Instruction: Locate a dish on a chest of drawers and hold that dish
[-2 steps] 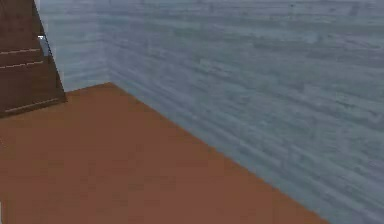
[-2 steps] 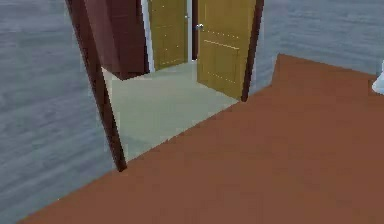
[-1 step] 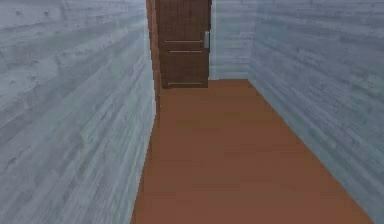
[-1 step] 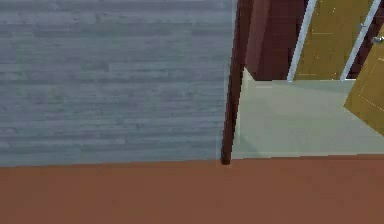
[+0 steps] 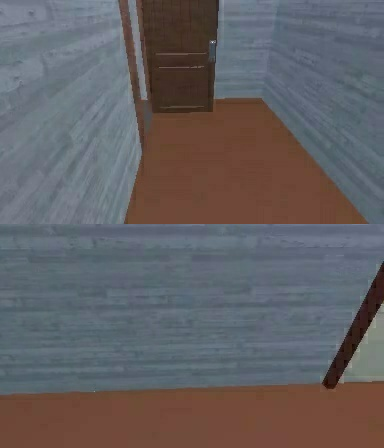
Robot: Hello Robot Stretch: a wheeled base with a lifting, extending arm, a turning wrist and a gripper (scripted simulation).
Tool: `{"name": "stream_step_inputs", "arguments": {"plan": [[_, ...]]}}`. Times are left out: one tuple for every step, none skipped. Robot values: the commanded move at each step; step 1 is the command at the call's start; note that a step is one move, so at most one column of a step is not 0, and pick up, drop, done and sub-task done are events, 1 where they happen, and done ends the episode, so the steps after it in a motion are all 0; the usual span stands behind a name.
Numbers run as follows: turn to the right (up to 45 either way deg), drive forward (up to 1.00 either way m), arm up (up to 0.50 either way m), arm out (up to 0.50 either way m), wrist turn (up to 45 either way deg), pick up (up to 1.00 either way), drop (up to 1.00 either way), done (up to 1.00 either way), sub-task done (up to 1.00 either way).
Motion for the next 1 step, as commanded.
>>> {"name": "stream_step_inputs", "arguments": {"plan": [[0.0, 1.0, 0.0, 0.0, 0.0, 0.0, 0.0, 0.0, 0.0]]}}
